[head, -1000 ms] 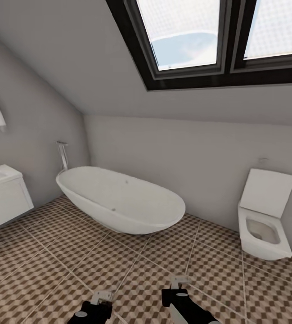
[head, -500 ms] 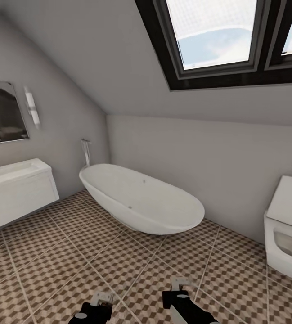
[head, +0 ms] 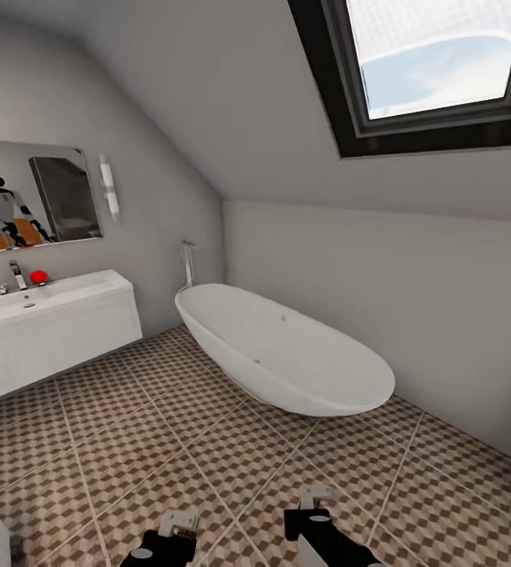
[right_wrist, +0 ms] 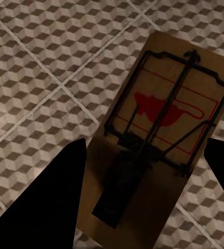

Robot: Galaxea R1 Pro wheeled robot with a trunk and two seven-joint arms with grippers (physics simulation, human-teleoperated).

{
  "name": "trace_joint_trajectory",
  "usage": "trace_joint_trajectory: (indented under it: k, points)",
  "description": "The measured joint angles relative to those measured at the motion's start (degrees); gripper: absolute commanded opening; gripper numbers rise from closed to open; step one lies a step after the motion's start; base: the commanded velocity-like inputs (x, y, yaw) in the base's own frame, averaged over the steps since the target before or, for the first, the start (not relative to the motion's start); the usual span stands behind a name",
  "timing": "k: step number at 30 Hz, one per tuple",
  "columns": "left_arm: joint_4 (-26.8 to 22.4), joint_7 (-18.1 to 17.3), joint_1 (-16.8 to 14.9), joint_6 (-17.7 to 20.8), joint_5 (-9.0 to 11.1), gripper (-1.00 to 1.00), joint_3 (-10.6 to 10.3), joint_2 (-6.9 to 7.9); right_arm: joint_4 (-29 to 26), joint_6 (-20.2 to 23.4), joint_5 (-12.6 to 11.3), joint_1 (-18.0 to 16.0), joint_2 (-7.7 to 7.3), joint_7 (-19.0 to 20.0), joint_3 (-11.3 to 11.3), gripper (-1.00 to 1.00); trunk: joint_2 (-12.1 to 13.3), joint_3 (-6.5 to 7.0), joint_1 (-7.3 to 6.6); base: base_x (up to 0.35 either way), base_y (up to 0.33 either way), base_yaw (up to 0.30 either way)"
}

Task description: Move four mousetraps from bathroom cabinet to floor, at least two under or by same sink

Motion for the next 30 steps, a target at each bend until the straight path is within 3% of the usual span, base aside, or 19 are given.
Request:
trace_joint_trajectory:
  k: [18, 30]
  points:
    - [0.00, 0.02, 0.02, 0.00, -0.10, -1.00, -0.05, 0.00, 0.02, -0.08, 0.01, 0.00, 0.00, 0.00, -0.03, -1.00, 0.00, 0.00, 0.00, 0.000, 0.000, 0.287]
    - [-0.01, 0.07, 0.02, -0.23, -0.17, -1.00, -0.11, -0.02, 0.04, -1.65, -0.13, 0.30, 0.00, -0.03, -0.01, -1.00, 0.00, 0.00, 0.00, 0.000, 0.000, 0.105]
